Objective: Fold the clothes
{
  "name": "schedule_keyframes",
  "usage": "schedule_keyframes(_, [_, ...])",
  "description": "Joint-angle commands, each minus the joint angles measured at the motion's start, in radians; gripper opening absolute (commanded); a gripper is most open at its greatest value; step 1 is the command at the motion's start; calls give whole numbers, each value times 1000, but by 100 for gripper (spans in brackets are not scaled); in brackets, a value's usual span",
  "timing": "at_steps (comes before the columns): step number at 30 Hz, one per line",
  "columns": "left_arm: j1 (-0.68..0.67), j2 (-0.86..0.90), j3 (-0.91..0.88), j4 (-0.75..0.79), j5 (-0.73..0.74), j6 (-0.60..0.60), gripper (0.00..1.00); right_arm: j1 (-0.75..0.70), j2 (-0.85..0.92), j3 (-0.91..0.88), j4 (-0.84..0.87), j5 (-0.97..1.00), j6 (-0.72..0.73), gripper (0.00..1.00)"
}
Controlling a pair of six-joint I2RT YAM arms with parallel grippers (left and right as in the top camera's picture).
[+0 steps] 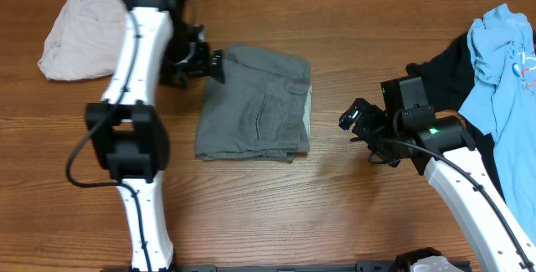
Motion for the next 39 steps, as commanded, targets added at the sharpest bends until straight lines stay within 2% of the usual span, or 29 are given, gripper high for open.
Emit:
schedule_keyframes(1, [61, -2, -71, 1, 174, 152, 100, 5, 1, 16, 6, -3, -3, 100])
schedule_keyframes(9, [90, -2, -277, 126, 248, 203, 100, 5, 1, 16, 6, -3, -3, 100])
schedule_keyframes(20, [85, -2, -480, 315, 248, 203, 100, 5, 1, 16, 6, -3, -3, 100])
schedule_keyframes(25, [80, -2, -572, 388, 298, 203, 100, 5, 1, 16, 6, -3, -3, 100])
schedule_keyframes(32, [34, -2, -681, 496, 298, 203, 100, 5, 1, 16, 5, -3, -3, 100])
schedule_keyframes(34, [21, -2, -687, 519, 299, 202, 93, 5, 1, 16, 6, -3, -3, 100])
schedule_keyframes(36, [6, -2, -687, 537, 298, 202, 73, 5, 1, 16, 6, -3, -3, 100])
schedule_keyframes(38, [-1, -2, -687, 543, 298, 202, 67, 5, 1, 16, 6, -3, -3, 100])
schedule_keyframes(39, [-6, -2, -687, 549, 296, 203, 45, 5, 1, 16, 6, -3, -3, 100])
